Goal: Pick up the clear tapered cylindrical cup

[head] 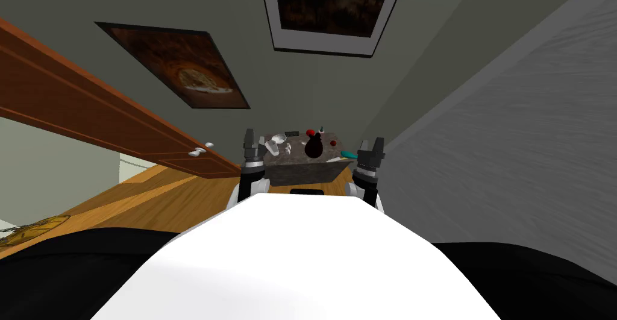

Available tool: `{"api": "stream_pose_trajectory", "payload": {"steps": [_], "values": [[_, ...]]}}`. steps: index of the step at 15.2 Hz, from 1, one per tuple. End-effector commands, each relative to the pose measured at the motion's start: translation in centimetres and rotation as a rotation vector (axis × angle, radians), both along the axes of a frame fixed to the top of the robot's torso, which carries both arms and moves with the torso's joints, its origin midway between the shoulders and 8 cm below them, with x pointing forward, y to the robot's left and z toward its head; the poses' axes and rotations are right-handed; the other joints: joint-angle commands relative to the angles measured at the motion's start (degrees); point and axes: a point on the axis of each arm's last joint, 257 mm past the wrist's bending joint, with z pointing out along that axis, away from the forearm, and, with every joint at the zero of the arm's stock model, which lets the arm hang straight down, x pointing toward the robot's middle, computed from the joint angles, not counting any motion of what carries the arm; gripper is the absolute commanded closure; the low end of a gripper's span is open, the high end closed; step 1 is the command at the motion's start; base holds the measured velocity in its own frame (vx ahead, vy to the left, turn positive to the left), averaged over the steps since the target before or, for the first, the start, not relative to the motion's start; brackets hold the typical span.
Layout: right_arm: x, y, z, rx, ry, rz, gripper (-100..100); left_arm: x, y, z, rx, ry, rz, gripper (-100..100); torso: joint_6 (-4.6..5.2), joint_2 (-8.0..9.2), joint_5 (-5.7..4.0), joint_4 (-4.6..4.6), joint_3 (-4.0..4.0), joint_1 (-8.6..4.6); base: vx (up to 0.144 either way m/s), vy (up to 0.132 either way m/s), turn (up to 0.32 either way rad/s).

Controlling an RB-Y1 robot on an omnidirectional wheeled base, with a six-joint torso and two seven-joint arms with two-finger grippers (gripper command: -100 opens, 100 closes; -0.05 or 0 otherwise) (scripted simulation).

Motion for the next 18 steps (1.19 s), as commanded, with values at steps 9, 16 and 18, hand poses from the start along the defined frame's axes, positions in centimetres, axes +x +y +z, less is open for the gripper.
{"api": "stream_pose_trajectory", "payload": {"steps": [9,16,18], "values": [[0.0,0.0,0.0,0.0,0.0,0.0,0,1.8,3.1,-4.6,0.05,0.204,-0.006,-100,0.02,0.03,0.02,0.0,0.01,0.08,-0.003,0.007,-0.096],[0.0,0.0,0.0,0.0,0.0,0.0,0,2.6,6.8,-8.3,0.039,0.368,0.023,-100,0.01,0.03,0.02,0.0,0.02,0.09,-0.005,0.01,-0.115],[0.0,0.0,0.0,0.0,0.0,0.0,0,2.7,8.2,-9.7,0.031,0.43,0.037,-100,0.02,0.01,0.01,0.0,0.01,0.06,-0.004,0.005,-0.129]]}}
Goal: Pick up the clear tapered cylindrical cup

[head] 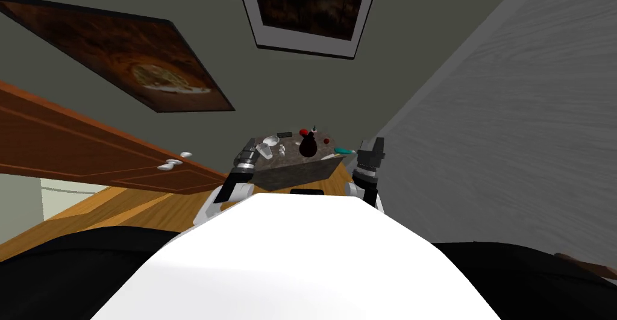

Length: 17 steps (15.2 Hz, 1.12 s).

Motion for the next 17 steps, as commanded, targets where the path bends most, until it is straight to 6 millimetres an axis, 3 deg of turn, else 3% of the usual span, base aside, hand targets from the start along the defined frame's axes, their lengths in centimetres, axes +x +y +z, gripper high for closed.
{"api": "stream_pose_trajectory", "payload": {"steps": [1,3,4,6,7,9,10,12,13,15,16,17], "values": [[0.0,0.0,0.0,0.0,0.0,0.0,0,-0.1,2.0,-1.4,-0.006,0.067,0.019,-100,0.0,0.0,0.0,0.0,0.0,0.0,-0.004,0.008,-0.178],[0.0,0.0,0.0,0.0,0.0,0.0,0,0.0,2.2,-2.2,-0.011,0.095,0.028,-100,-0.01,0.01,0.0,0.0,0.01,0.02,-0.005,0.011,-0.094],[0.0,0.0,0.0,0.0,0.0,0.0,0,-0.1,3.7,-3.0,-0.016,0.137,0.042,-100,-0.02,0.01,0.0,0.0,0.0,0.02,-0.004,0.006,-0.124],[0.0,0.0,0.0,0.0,0.0,0.0,0,-0.1,3.9,-3.6,-0.02,0.161,0.05,-100,0.0,0.0,0.0,0.0,0.0,0.01,-0.004,0.008,-0.112],[0.0,0.0,0.0,0.0,0.0,0.0,0,-0.3,5.3,-4.3,-0.027,0.199,0.064,-100,-0.02,0.0,0.0,0.0,0.0,0.01,-0.003,0.004,-0.146],[0.0,0.0,0.0,0.0,0.0,0.0,0,-0.3,5.6,-5.1,-0.031,0.227,0.073,-100,0.0,0.0,0.0,0.0,0.0,0.01,-0.004,0.008,-0.097],[0.0,0.0,0.0,0.0,0.0,0.0,0,-0.6,7.1,-5.6,-0.038,0.263,0.087,-100,-0.02,-0.01,0.0,0.0,0.0,0.0,-0.003,0.005,-0.143],[0.0,0.0,0.0,0.0,0.0,0.0,0,-0.7,7.3,-6.5,-0.044,0.295,0.097,-100,0.0,0.0,0.0,0.0,0.0,0.0,-0.004,0.009,-0.11],[0.0,0.0,0.0,0.0,0.0,0.0,0,-1.1,8.8,-6.9,-0.052,0.328,0.112,-100,-0.02,-0.01,0.0,0.0,0.0,0.0,-0.004,0.005,-0.174],[0.0,0.0,0.0,0.0,0.0,0.0,0,-1.2,9.1,-7.8,-0.058,0.364,0.124,-100,0.0,-0.01,0.0,0.0,0.0,0.01,-0.004,0.01,-0.103],[0.0,0.0,0.0,0.0,0.0,0.0,0,-1.7,10.6,-8.3,-0.067,0.397,0.139,-100,-0.03,-0.01,0.0,0.0,0.0,0.01,-0.002,0.004,-0.188],[0.0,0.0,0.0,0.0,0.0,0.0,0,-1.7,10.7,-8.6,-0.07,0.413,0.144,-100,0.01,-0.01,0.0,0.0,0.0,0.01,-0.004,0.008,-0.186]]}}
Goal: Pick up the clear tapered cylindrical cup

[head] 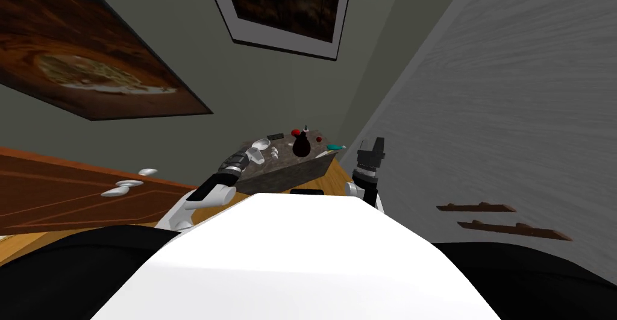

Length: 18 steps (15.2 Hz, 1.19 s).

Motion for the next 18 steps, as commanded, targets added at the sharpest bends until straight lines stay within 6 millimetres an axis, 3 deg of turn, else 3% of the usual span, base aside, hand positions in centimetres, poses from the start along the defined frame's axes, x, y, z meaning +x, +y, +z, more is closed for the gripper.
{"api": "stream_pose_trajectory", "payload": {"steps": [1,2,3,6,7,9,10,13,14,18], "values": [[0.0,0.0,0.0,0.0,0.0,0.0,0,-0.3,0.7,-0.8,-0.009,0.044,0.016,-100,0.0,0.0,0.0,0.0,0.0,0.0,-0.004,0.009,-0.043],[0.0,0.0,0.0,0.0,0.0,0.0,0,-0.3,0.7,-0.9,-0.009,0.047,0.017,-100,-0.03,0.0,0.0,0.0,0.0,-0.01,-0.002,0.006,0.03],[0.0,0.0,0.0,0.0,0.0,0.0,0,-0.9,2.2,-1.4,-0.02,0.086,0.036,-100,-0.04,0.0,0.0,0.0,0.0,-0.02,-0.002,-0.001,-0.141],[0.0,0.0,0.0,0.0,0.0,0.0,0,-1.1,2.4,-2.2,-0.026,0.116,0.046,-100,-0.02,0.0,0.0,0.0,0.0,-0.01,-0.003,0.006,-0.085],[0.0,0.0,0.0,0.0,0.0,0.0,0,-1.8,3.9,-2.5,-0.038,0.153,0.066,-100,-0.04,-0.01,0.0,0.0,0.0,-0.02,-0.002,0.003,-0.134],[0.0,0.0,0.0,0.0,0.0,0.0,0,-2.0,4.1,-3.3,-0.043,0.184,0.076,-100,0.0,-0.01,-0.01,0.0,-0.01,-0.01,-0.003,0.007,-0.129],[0.0,0.0,0.0,0.0,0.0,0.0,0,-2.6,5.5,-3.3,-0.052,0.211,0.093,-100,-0.02,-0.01,0.0,0.0,0.0,-0.01,-0.003,0.005,-0.178],[0.0,0.0,0.0,0.0,0.0,0.0,0,-3.1,5.7,-4.3,-0.062,0.251,0.106,-100,-0.02,-0.01,0.0,0.0,0.0,0.0,-0.003,0.008,-0.078],[0.0,0.0,0.0,0.0,0.0,0.0,0,-3.8,7.0,-4.5,-0.074,0.286,0.126,-100,-0.04,-0.01,0.0,0.0,0.0,-0.01,-0.001,0.001,-0.167],[0.0,0.0,0.0,0.0,0.0,0.0,0,-5.0,8.4,-5.4,-0.097,0.352,0.155,-100,0.0,-0.01,-0.01,0.0,-0.01,0.0,-0.003,0.008,-0.144]]}}
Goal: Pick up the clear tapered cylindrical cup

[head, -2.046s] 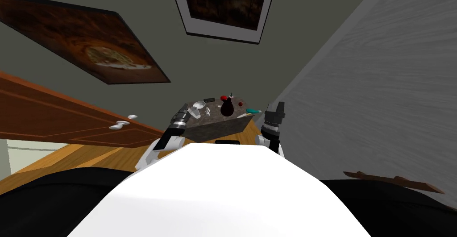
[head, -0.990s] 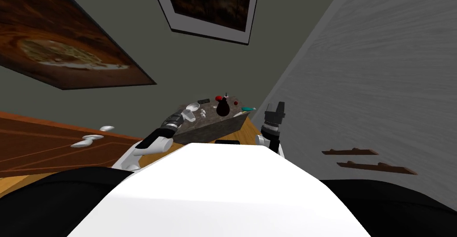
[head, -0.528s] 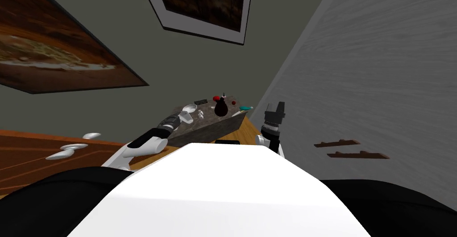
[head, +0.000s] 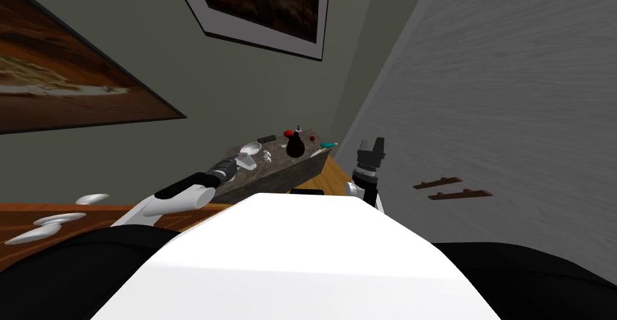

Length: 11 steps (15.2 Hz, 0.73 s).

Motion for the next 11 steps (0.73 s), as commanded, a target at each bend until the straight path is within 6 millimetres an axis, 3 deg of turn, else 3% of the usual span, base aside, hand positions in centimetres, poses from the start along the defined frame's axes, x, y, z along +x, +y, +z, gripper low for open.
{"api": "stream_pose_trajectory", "payload": {"steps": [1,11], "values": [[0.0,0.0,0.0,0.0,0.0,0.0,0,-0.5,0.3,-0.6,-0.011,0.039,0.015,-100,0.0,0.0,0.0,0.0,0.0,0.0,-0.003,0.009,-0.08],[0.0,0.0,0.0,0.0,0.0,0.0,0,-4.3,3.7,-2.2,-0.076,0.216,0.1,-100,0.01,-0.01,-0.01,0.0,-0.01,-0.01,-0.002,0.006,-0.117]]}}
